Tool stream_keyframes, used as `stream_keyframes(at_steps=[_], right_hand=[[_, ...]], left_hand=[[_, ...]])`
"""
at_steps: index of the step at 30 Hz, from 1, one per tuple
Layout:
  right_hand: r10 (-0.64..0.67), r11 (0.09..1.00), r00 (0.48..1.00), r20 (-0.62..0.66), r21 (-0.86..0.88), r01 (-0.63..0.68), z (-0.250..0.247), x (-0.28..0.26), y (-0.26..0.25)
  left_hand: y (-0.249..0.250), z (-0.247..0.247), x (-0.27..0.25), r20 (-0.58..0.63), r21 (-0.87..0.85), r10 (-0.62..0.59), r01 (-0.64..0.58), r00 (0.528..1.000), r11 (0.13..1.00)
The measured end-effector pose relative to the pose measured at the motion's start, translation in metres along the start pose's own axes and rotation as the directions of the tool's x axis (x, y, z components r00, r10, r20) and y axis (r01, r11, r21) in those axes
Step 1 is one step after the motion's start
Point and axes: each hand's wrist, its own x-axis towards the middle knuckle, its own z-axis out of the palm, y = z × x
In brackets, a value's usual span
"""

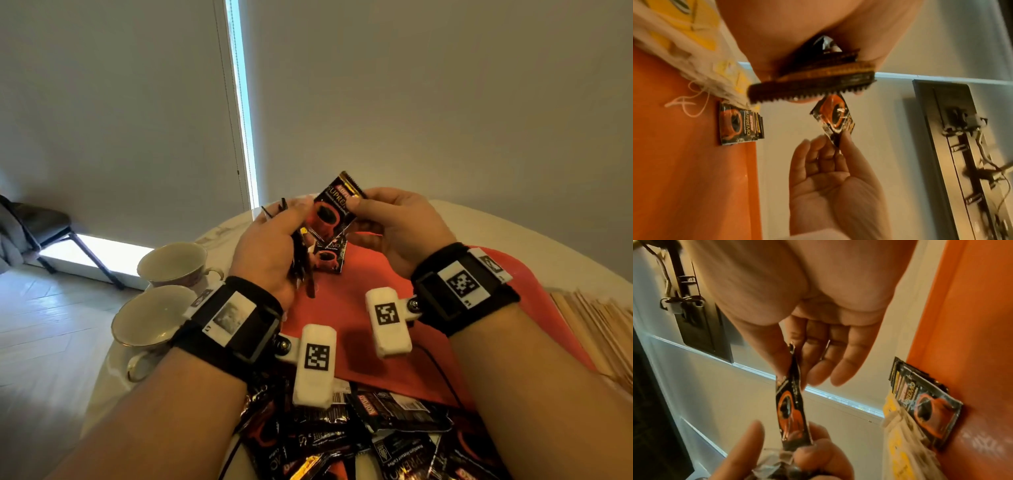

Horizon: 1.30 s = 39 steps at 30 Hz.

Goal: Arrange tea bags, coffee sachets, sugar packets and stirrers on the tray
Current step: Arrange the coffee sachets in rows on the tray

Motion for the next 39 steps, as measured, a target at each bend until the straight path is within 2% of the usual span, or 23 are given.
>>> stream_keyframes(at_steps=[3, 5, 7, 10, 13, 15, 17, 20, 23, 27, 30, 34, 39], right_hand=[[0.010, 1.000, 0.999, -0.037, 0.021, -0.009, 0.001, 0.000, 0.001], [0.031, 0.994, 0.996, -0.083, 0.103, -0.023, 0.002, 0.002, 0.001], [0.087, 0.979, 0.991, -0.104, 0.193, -0.066, 0.005, 0.000, 0.002], [0.121, 0.963, 0.989, -0.086, 0.251, -0.096, 0.007, -0.001, 0.003], [-0.008, 0.987, 0.990, -0.144, 0.158, 0.031, 0.004, 0.001, 0.001], [-0.090, 0.989, 0.974, -0.209, 0.094, 0.112, 0.003, 0.001, 0.002], [-0.102, 0.989, 0.970, -0.220, 0.079, 0.122, 0.005, 0.000, 0.003], [0.002, 1.000, 0.993, -0.117, 0.013, -0.001, 0.005, -0.001, 0.003], [0.071, 0.994, 0.997, -0.025, -0.075, -0.073, 0.001, 0.000, 0.003], [0.112, 0.993, 0.984, -0.139, -0.028, -0.117, -0.008, 0.008, 0.014], [0.242, 0.969, 0.939, -0.244, 0.004, -0.249, -0.017, 0.015, 0.032], [0.361, 0.909, 0.890, -0.278, -0.111, -0.403, -0.018, 0.020, 0.046], [0.409, 0.847, 0.864, -0.293, -0.230, -0.479, -0.009, 0.024, 0.046]], left_hand=[[-0.003, 0.000, -0.001, 0.022, 0.177, 0.051, -0.054, 0.998, 0.983], [-0.006, -0.002, 0.001, 0.044, 0.262, 0.040, -0.050, 0.998, 0.964], [-0.007, -0.002, -0.001, 0.082, 0.312, 0.008, -0.033, 0.997, 0.949], [-0.009, 0.000, -0.005, 0.182, 0.367, 0.032, -0.098, 0.983, 0.925], [-0.011, 0.000, -0.007, 0.221, 0.427, 0.062, -0.153, 0.973, 0.891], [-0.012, -0.001, -0.004, 0.191, 0.446, 0.060, -0.141, 0.980, 0.884], [-0.012, -0.001, -0.004, 0.148, 0.418, 0.058, -0.115, 0.987, 0.901], [-0.010, -0.002, -0.002, 0.065, 0.342, 0.037, -0.057, 0.997, 0.938], [-0.010, -0.003, -0.001, 0.025, 0.313, 0.067, -0.071, 0.997, 0.947], [-0.006, -0.001, -0.003, -0.016, 0.278, 0.121, -0.112, 0.993, 0.954], [-0.003, -0.005, 0.003, -0.080, 0.275, 0.161, -0.133, 0.984, 0.952], [-0.002, -0.005, 0.003, -0.105, 0.225, 0.136, -0.110, 0.985, 0.968], [0.003, -0.005, -0.002, -0.077, 0.170, 0.096, -0.082, 0.992, 0.982]])
